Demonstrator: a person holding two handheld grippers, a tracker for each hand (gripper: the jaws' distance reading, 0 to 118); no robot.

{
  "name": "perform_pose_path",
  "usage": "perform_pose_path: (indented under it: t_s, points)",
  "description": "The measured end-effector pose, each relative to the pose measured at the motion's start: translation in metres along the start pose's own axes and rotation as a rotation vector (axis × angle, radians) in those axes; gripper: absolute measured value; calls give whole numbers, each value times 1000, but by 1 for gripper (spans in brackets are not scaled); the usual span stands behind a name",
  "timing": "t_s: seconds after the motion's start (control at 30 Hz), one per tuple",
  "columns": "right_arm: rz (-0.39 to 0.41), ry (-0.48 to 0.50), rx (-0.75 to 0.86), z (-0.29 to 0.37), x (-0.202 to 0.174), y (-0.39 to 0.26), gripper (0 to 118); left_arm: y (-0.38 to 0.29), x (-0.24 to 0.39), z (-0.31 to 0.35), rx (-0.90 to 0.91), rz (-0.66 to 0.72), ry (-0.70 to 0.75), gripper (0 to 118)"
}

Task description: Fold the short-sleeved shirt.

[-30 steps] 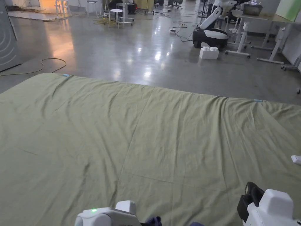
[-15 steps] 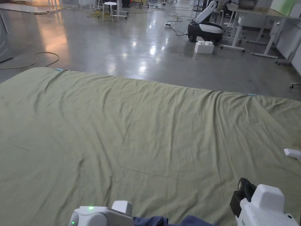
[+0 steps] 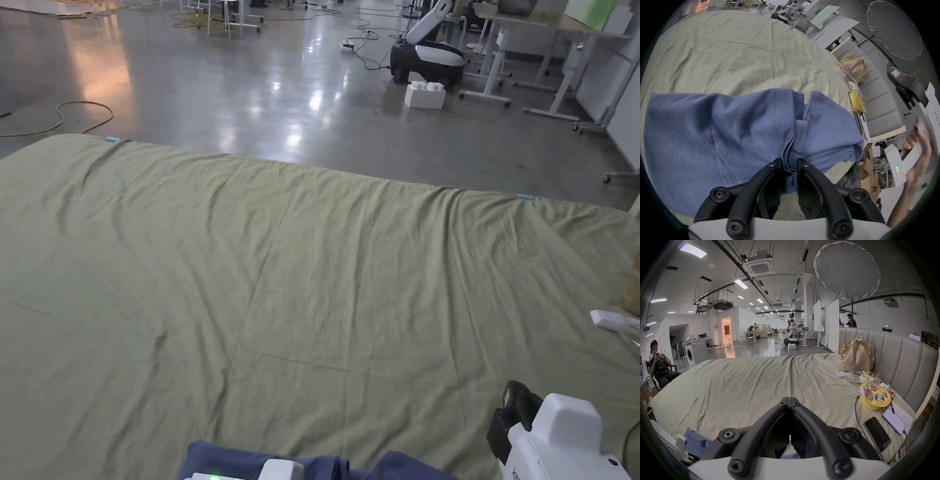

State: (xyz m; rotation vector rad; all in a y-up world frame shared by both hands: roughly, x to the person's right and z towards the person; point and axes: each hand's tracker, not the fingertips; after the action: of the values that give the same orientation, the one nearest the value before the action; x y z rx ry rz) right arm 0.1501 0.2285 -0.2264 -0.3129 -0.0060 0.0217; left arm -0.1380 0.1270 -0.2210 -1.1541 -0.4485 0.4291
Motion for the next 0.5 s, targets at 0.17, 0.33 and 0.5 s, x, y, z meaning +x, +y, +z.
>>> perform_pose_path:
  t_s: [0.17,0.33,0.5]
  points:
    - [3,7,11,2,4,5,0,5,-26,57,121,-29,-30,73]
    - [1,11,19,0,6,9,0,9,-79,111,227,-24,-9,78]
    - [-5,21,19,-1,2,10,0,3,-141,129,253,86,-102,80]
